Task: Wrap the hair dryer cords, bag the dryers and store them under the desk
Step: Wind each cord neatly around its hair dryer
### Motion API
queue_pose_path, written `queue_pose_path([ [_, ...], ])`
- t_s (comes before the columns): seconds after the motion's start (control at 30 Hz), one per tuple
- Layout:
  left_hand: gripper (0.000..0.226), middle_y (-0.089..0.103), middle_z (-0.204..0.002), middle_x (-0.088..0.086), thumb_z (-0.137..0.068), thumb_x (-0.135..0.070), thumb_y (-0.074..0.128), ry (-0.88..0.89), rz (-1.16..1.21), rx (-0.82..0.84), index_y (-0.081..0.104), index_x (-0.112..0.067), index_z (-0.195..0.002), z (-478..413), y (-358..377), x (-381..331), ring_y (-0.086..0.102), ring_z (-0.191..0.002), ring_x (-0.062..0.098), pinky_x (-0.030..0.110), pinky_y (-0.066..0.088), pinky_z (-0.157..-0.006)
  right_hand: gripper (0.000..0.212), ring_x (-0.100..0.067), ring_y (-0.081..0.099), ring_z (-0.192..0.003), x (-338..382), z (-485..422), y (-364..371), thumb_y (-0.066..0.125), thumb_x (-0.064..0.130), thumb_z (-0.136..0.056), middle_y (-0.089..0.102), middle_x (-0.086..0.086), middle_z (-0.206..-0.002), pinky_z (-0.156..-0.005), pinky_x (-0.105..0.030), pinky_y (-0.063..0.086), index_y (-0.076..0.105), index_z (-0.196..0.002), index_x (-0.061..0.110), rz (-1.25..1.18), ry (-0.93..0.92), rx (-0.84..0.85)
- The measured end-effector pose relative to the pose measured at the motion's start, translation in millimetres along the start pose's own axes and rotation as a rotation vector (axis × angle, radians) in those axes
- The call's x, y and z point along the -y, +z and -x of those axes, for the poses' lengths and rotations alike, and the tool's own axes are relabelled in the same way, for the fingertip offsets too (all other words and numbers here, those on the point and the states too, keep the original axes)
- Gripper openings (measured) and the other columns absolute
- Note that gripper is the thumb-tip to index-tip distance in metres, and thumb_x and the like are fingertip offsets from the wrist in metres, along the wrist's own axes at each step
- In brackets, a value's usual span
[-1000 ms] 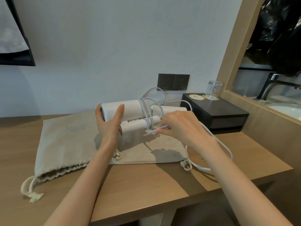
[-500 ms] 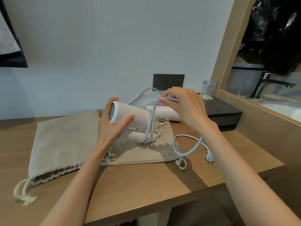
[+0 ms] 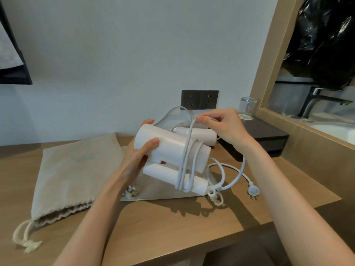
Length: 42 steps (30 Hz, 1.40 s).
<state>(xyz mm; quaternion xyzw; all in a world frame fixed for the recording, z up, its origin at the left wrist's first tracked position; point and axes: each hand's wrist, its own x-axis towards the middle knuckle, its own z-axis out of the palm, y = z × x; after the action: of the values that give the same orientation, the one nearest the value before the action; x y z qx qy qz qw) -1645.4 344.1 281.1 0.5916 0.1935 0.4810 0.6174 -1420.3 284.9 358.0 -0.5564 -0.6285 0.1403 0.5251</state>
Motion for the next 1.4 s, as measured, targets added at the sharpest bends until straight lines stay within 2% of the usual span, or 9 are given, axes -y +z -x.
queue_pose_path([
  [0.13, 0.059, 0.068, -0.092, 0.003, -0.059, -0.042, 0.073, -0.082, 0.175, 0.044, 0.056, -0.037, -0.116, 2.3, 3.9, 2.7, 0.066, -0.079, 0.020, 0.036, 0.057, -0.060, 0.016, -0.020, 0.056, -0.080, -12.1, -0.6, 5.0, 0.071, 0.032, -0.080, 0.071, -0.022, -0.094, -0.079, -0.039, 0.048, 0.077, -0.089, 0.020, -0.098, 0.093, 0.050],
  [0.3, 0.080, 0.071, -0.098, 0.004, -0.043, -0.051, 0.088, -0.094, 0.336, 0.015, 0.060, -0.027, -0.114, -1.0, 5.4, 7.1, 0.069, -0.086, 0.020, 0.036, 0.058, -0.065, 0.023, -0.007, 0.066, -0.090, -20.6, 4.2, 8.6, 0.063, 0.025, -0.088, 0.074, 0.001, -0.095, -0.085, -0.026, 0.051, 0.074, -0.102, 0.011, -0.129, 0.099, 0.117],
  [0.5, 0.051, 0.069, -0.109, 0.012, -0.069, -0.052, 0.072, -0.155, 0.492, -0.141, 0.072, -0.014, -0.103, -3.7, 9.3, 12.5, 0.067, -0.098, 0.027, 0.040, 0.058, -0.077, 0.015, 0.001, 0.061, -0.076, -19.8, 2.3, 15.8, 0.059, 0.018, -0.091, 0.070, 0.016, -0.082, -0.070, -0.014, 0.048, 0.071, -0.094, 0.026, -0.107, -0.046, 0.065],
  [0.67, 0.029, 0.072, -0.068, -0.003, -0.094, -0.043, 0.046, -0.220, 0.621, -0.301, 0.063, -0.019, -0.092, -6.5, 11.7, 14.9, 0.069, -0.059, 0.011, 0.025, 0.055, -0.048, 0.026, 0.001, 0.048, -0.059, -24.9, 1.7, 25.1, 0.053, 0.028, -0.094, 0.057, 0.018, -0.061, -0.059, -0.012, 0.039, 0.070, -0.111, 0.018, 0.078, -0.097, 0.086],
  [0.8, 0.027, 0.069, -0.066, -0.002, -0.095, -0.041, 0.047, -0.287, 0.757, -0.308, 0.060, -0.018, -0.095, -8.3, 12.0, 12.8, 0.066, -0.053, 0.012, 0.020, 0.050, -0.042, 0.028, -0.008, 0.057, -0.071, -29.8, 6.9, 36.5, 0.047, 0.036, -0.097, 0.065, 0.011, -0.078, -0.070, -0.030, 0.048, 0.067, -0.116, 0.029, 0.201, -0.051, 0.102],
  [1.0, 0.052, 0.062, -0.114, 0.007, -0.086, -0.049, 0.059, -0.351, 0.940, -0.380, 0.057, -0.016, -0.126, -13.1, -0.2, 22.0, 0.066, -0.088, 0.020, 0.024, 0.055, -0.050, 0.030, -0.012, 0.054, -0.073, -33.4, 20.1, 42.5, 0.042, 0.031, -0.100, 0.054, 0.012, -0.069, -0.070, -0.036, 0.044, 0.066, -0.113, 0.019, 0.363, -0.008, 0.233],
  [1.13, 0.039, 0.072, -0.092, 0.009, -0.088, -0.045, 0.058, -0.315, 0.931, -0.476, 0.063, -0.011, -0.107, -12.1, 3.1, 21.6, 0.070, -0.081, 0.024, 0.035, 0.061, -0.065, 0.030, -0.028, 0.056, -0.075, -32.6, 27.0, 50.4, 0.042, 0.022, -0.101, 0.059, -0.015, -0.075, -0.068, -0.031, 0.039, 0.064, -0.103, 0.001, 0.368, 0.002, 0.304],
  [1.23, 0.040, 0.072, -0.099, 0.008, -0.085, -0.046, 0.062, -0.324, 0.927, -0.527, 0.063, -0.012, -0.106, -12.1, 1.2, 19.4, 0.068, -0.095, 0.022, 0.034, 0.058, -0.075, 0.027, -0.019, 0.049, -0.066, -35.9, 30.7, 51.3, 0.042, 0.017, -0.101, 0.052, -0.005, -0.068, -0.064, -0.028, 0.035, 0.064, -0.113, 0.008, 0.372, 0.047, 0.332],
  [1.4, 0.044, 0.070, -0.099, 0.005, -0.084, -0.046, 0.065, -0.291, 0.938, -0.632, 0.062, -0.013, -0.113, -15.3, -10.7, 19.0, 0.067, -0.091, 0.020, 0.026, 0.058, -0.058, 0.028, -0.011, 0.040, -0.054, -33.3, 35.1, 41.7, 0.043, 0.027, -0.101, 0.053, -0.004, -0.064, -0.049, -0.021, 0.026, 0.068, -0.102, 0.014, 0.565, 0.009, 0.315],
])
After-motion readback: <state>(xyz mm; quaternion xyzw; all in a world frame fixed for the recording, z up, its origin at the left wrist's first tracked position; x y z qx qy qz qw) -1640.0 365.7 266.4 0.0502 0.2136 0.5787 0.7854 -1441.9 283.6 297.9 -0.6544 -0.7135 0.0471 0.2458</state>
